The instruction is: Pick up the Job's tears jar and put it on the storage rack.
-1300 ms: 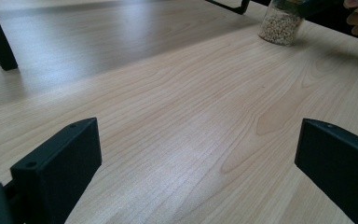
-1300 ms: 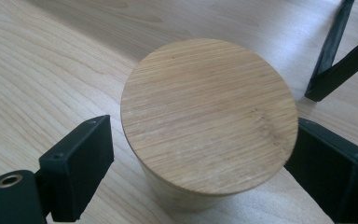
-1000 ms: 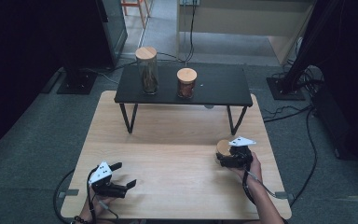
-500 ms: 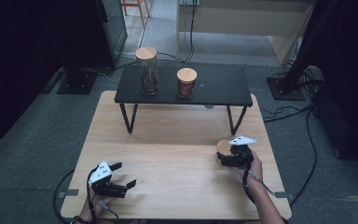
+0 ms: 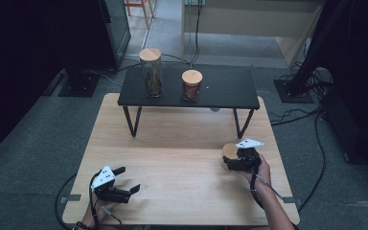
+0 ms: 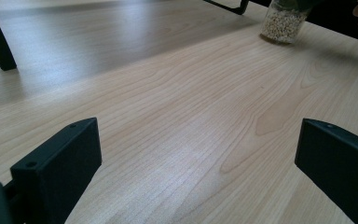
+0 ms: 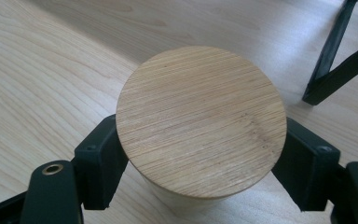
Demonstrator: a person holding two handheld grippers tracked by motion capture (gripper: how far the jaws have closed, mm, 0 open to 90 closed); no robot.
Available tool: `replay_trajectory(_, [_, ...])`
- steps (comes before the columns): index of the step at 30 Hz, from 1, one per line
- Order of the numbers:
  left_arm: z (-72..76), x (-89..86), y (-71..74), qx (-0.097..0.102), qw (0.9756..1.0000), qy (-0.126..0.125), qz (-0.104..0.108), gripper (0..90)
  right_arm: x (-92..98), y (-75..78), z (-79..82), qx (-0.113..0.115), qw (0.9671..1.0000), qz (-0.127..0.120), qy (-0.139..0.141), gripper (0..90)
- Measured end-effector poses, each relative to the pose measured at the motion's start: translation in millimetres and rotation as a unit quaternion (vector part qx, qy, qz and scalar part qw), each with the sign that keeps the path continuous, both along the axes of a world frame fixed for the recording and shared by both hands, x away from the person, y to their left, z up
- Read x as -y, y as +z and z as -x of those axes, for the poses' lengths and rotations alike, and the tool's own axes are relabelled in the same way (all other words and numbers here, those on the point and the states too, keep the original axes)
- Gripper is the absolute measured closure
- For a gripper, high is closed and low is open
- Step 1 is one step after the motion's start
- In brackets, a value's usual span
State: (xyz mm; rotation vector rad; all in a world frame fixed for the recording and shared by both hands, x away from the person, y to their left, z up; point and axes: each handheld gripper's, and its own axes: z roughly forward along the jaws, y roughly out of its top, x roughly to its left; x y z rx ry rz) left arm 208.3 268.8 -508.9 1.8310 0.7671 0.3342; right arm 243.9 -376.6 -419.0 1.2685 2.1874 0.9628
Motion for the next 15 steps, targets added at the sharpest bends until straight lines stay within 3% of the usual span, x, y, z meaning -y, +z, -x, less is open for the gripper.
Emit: replay_trajectory(15, [0.2, 0.0, -0.2, 0.001, 1.0000, -0.001, 0.000, 0.4, -6.8, 34.4, 1.4, 0.000, 1.0000, 0.003, 0.002, 25.3])
